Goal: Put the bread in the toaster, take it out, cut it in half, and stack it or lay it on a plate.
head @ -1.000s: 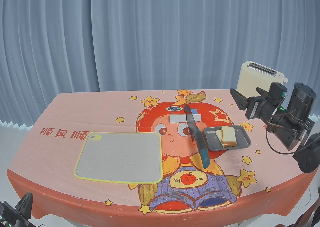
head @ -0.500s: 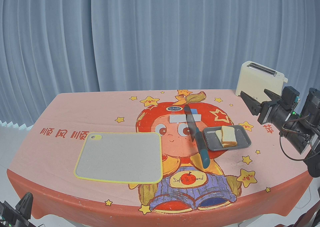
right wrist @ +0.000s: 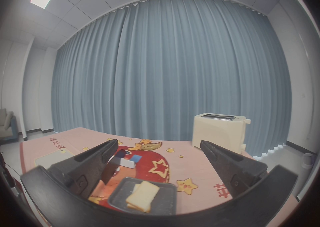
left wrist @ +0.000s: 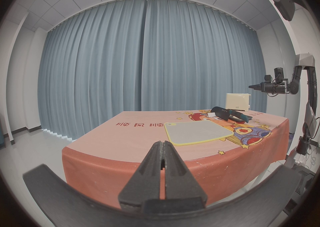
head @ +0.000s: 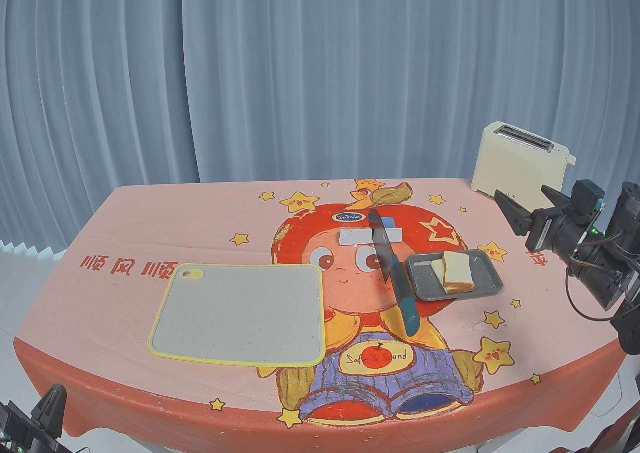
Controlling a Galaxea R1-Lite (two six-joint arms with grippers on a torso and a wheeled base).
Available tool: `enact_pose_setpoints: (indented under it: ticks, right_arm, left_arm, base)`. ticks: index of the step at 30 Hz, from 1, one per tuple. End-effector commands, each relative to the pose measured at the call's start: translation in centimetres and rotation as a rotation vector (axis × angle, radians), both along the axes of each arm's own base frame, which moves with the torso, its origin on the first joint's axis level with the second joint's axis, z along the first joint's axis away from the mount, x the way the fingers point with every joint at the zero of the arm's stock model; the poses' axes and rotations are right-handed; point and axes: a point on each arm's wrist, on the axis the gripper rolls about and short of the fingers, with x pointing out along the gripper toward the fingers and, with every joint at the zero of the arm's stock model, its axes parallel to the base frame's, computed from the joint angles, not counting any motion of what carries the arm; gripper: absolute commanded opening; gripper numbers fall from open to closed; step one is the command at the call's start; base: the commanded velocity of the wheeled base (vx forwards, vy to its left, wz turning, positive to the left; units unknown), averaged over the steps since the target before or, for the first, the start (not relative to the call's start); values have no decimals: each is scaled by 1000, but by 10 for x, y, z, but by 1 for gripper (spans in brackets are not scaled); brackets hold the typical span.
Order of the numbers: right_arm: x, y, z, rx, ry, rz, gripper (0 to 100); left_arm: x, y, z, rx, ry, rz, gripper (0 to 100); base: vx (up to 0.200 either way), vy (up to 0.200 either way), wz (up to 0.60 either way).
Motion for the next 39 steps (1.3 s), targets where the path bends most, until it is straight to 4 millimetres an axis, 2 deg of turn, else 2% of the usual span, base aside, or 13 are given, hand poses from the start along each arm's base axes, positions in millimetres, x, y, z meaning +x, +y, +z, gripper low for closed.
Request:
enact_pose_setpoints:
  ticks: [1, 6, 13, 39]
  right_arm:
    - [6, -17, 2, -9, -11, -62, 100]
    - [10, -26, 3, -9, -14, -102, 100]
    - [9, -27, 1, -10, -8, -105, 100]
    - [4, -19, -2, -36, 2, -77, 100]
  left_arm:
    - [1, 0, -5, 2, 20, 0, 0]
    - [1, 0, -5, 2, 20, 0, 0]
    - [1, 0, -5, 1, 18, 0, 0]
    - [1, 0, -5, 2, 20, 0, 0]
  base:
    - [0, 0, 0]
    - [0, 0, 0]
    - [0, 0, 0]
    - [0, 0, 0]
